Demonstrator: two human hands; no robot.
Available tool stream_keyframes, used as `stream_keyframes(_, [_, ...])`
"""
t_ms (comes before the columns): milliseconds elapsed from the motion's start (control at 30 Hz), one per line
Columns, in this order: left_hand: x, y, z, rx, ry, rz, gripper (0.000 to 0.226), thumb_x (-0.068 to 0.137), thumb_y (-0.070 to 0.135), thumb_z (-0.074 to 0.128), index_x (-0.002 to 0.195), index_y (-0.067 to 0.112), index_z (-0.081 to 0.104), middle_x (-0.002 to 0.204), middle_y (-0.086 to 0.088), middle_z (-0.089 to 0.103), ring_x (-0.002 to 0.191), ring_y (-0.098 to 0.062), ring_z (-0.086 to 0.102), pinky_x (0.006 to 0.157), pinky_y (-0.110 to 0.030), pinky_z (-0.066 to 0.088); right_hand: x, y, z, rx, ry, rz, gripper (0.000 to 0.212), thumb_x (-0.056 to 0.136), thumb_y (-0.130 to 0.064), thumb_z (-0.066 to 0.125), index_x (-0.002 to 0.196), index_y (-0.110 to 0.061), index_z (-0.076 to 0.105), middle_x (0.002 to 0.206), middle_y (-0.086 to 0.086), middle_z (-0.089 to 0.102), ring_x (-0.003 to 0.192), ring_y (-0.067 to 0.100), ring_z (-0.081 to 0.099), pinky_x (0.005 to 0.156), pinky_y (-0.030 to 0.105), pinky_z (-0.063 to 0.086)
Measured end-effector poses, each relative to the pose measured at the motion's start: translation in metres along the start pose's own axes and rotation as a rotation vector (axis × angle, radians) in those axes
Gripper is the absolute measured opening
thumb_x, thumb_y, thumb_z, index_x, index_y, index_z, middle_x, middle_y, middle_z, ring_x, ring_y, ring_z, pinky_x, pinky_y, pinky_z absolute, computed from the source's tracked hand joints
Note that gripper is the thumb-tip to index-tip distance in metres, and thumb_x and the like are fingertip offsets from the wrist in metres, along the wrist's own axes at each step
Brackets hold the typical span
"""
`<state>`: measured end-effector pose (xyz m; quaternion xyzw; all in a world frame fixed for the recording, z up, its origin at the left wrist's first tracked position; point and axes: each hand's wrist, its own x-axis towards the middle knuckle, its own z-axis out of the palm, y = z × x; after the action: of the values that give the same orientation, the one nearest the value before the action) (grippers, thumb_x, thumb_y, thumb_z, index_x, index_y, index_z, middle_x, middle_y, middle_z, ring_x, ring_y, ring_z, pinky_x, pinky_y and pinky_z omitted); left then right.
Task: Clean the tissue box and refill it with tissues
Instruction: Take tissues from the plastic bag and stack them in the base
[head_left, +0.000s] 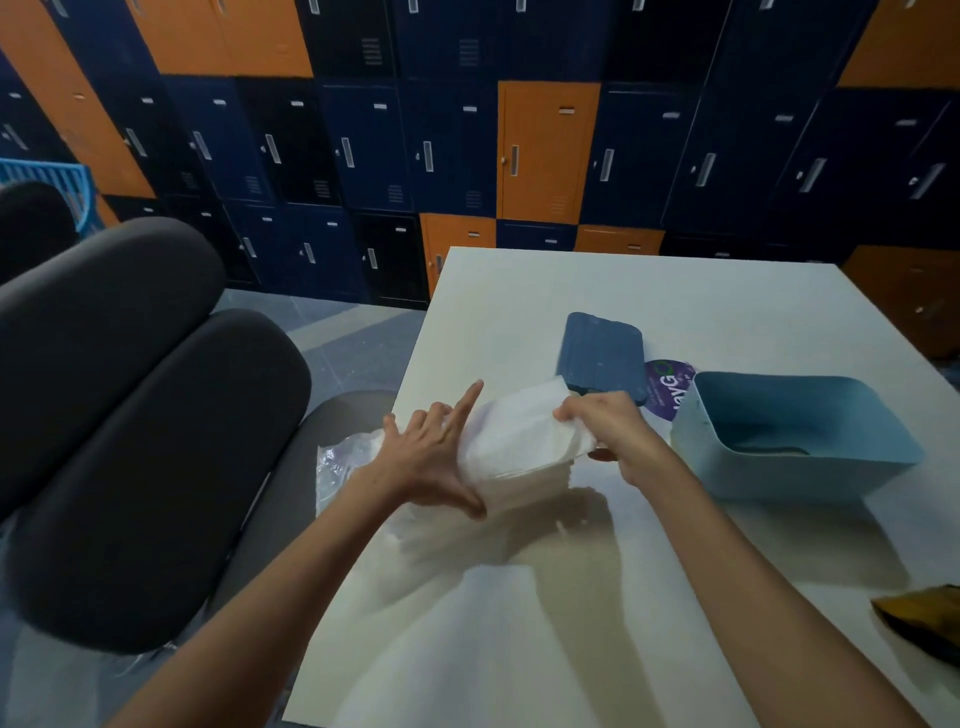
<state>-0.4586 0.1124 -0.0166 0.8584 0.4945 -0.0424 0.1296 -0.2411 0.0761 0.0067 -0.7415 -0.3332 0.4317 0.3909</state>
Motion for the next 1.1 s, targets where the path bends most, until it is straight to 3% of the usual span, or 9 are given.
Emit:
stream_keyframes(67, [0.0,0.0,-0.001,-0.007,-0.01,0.007,0.142,0.05,0.07,0.075,0.143,0.04,-0.028,0.143,-0.009,0.033,0.133,-0.031,0.032,0.108,-0.067,0.012,0.002,0.003,-0.003,0.007,0.001,0.029,0.01,0.084,-0.02,0.067,0.082,-0.019,0.057,0.106,0.007,0.055,0.103,0.025,0.054,0.085,0.039,0.052])
stream_keyframes(233, [0.0,0.001,0.001,0.001,-0.014,0.02,0.141,0.052,0.071,0.075,0.143,0.04,-0.028,0.148,-0.011,0.028,0.136,-0.034,0.028,0.109,-0.066,0.012,0.002,0.012,0.001,0.044,-0.096,0.043,0.019,0.087,-0.017,0.068,0.103,-0.009,0.061,0.103,0.007,0.062,0.092,0.022,0.06,0.079,0.037,0.054])
stream_keyframes(433, [-0.003,-0.002,0.0,-0.011,0.001,0.034,0.139,0.053,0.071,0.074,0.144,0.04,-0.026,0.149,-0.009,0.027,0.136,-0.033,0.028,0.11,-0.066,0.014,0.011,0.01,-0.008,0.159,0.026,0.025,0.013,0.085,-0.012,0.069,0.095,-0.008,0.063,0.098,0.009,0.062,0.088,0.023,0.06,0.065,0.032,0.053])
stream_keyframes(600, [-0.002,-0.003,0.002,-0.01,-0.003,0.05,0.138,0.055,0.073,0.073,0.143,0.039,-0.027,0.15,-0.009,0.026,0.137,-0.033,0.027,0.11,-0.067,0.014,0.006,0.02,0.0,0.032,-0.165,0.247,0.043,0.081,-0.03,0.076,0.11,-0.003,0.059,0.106,0.013,0.063,0.085,0.025,0.062,0.066,0.033,0.057])
stream_keyframes(800, [-0.004,-0.006,0.003,-0.022,0.0,0.064,0.137,0.055,0.072,0.073,0.144,0.04,-0.026,0.15,-0.009,0.025,0.137,-0.033,0.027,0.11,-0.066,0.015,0.007,0.012,-0.011,0.17,-0.062,0.08,0.031,0.076,-0.013,0.078,0.104,-0.006,0.065,0.095,0.007,0.068,0.082,0.02,0.062,0.065,0.031,0.051])
stream_keyframes(900, [-0.003,-0.008,0.005,-0.038,0.004,0.062,0.138,0.053,0.072,0.072,0.143,0.042,-0.027,0.149,-0.007,0.025,0.136,-0.032,0.029,0.109,-0.065,0.015,0.009,0.012,-0.022,0.393,0.026,0.069,0.019,0.078,-0.014,0.074,0.094,-0.01,0.065,0.092,0.009,0.066,0.078,0.021,0.061,0.063,0.032,0.05])
stream_keyframes(967, [-0.004,-0.007,0.005,-0.045,0.005,0.059,0.137,0.053,0.072,0.072,0.143,0.042,-0.027,0.15,-0.007,0.024,0.137,-0.032,0.028,0.11,-0.066,0.015,0.005,0.018,-0.023,0.558,-0.046,0.118,0.015,0.082,-0.017,0.071,0.094,-0.014,0.064,0.093,0.01,0.067,0.082,0.024,0.062,0.067,0.037,0.052])
stream_keyframes(1033, [-0.005,-0.006,0.005,-0.049,0.0,0.049,0.137,0.053,0.072,0.073,0.143,0.042,-0.026,0.15,-0.008,0.024,0.137,-0.033,0.028,0.11,-0.066,0.015,0.002,0.028,-0.017,0.574,-0.169,0.137,0.022,0.084,-0.014,0.07,0.105,-0.014,0.064,0.101,0.012,0.069,0.089,0.028,0.064,0.073,0.042,0.055])
stream_keyframes(1100, [-0.007,-0.006,0.005,-0.055,0.007,0.043,0.138,0.051,0.074,0.073,0.144,0.042,-0.025,0.151,-0.008,0.024,0.137,-0.033,0.028,0.109,-0.066,0.014,-0.001,0.032,-0.017,0.548,-0.165,0.095,0.03,0.085,-0.004,0.065,0.114,-0.009,0.06,0.104,0.014,0.067,0.091,0.028,0.064,0.075,0.044,0.055])
